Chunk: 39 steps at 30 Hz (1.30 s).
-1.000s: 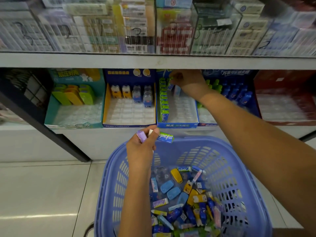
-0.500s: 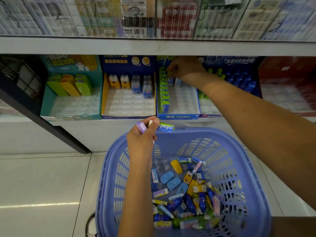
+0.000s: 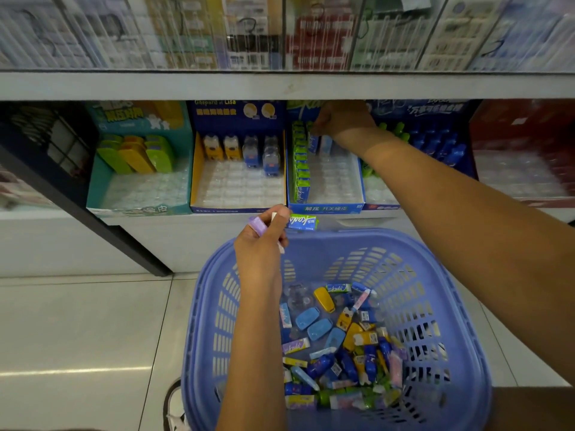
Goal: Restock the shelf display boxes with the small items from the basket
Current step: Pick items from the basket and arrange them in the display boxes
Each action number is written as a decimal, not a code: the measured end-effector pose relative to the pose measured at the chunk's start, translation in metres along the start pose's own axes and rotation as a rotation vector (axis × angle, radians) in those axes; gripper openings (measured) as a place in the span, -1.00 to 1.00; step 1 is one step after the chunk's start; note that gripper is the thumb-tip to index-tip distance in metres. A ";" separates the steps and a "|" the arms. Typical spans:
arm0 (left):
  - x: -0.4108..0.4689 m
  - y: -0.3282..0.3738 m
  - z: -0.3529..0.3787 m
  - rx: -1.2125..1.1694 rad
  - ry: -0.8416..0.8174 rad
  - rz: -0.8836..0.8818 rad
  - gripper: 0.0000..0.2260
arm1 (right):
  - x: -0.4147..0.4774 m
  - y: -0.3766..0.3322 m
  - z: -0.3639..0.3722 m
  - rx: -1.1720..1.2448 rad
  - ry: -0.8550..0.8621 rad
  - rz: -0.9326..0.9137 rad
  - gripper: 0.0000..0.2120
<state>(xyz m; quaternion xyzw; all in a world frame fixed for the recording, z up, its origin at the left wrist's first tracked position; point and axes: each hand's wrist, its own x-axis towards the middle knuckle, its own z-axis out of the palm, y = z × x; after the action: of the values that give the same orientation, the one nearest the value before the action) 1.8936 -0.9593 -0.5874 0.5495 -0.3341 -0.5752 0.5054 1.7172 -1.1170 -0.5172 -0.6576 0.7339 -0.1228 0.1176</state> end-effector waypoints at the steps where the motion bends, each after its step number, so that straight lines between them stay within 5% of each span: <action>1: -0.001 0.001 0.001 -0.028 0.002 -0.007 -0.80 | -0.002 0.000 -0.001 0.002 -0.007 0.000 -0.76; 7: -0.007 0.002 0.002 -0.184 0.021 0.012 -0.81 | -0.073 0.002 0.001 0.385 0.241 -0.069 -0.85; 12: -0.011 0.000 0.008 -0.253 -0.002 0.029 -0.95 | -0.161 0.004 0.026 1.041 -0.033 0.083 -0.91; 18: -0.015 -0.004 0.015 -0.314 -0.074 0.025 -0.88 | -0.176 0.008 0.034 1.210 0.005 0.118 -0.86; 25: -0.011 -0.001 0.011 -0.288 -0.060 -0.038 -0.79 | -0.113 0.019 0.002 0.663 0.515 -0.014 -0.85; 32: 0.000 -0.005 0.006 -0.116 -0.015 -0.050 -0.60 | -0.035 0.012 0.012 0.198 0.177 -0.145 -0.74; 39: 0.012 -0.010 0.005 -0.196 -0.047 -0.118 -0.48 | -0.020 0.017 -0.006 0.161 -0.027 -0.157 -0.74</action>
<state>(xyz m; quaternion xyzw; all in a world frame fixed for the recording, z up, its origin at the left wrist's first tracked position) 1.8882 -0.9687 -0.5990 0.5025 -0.2552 -0.6465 0.5142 1.7013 -1.0951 -0.5175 -0.7031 0.6662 -0.1812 0.1700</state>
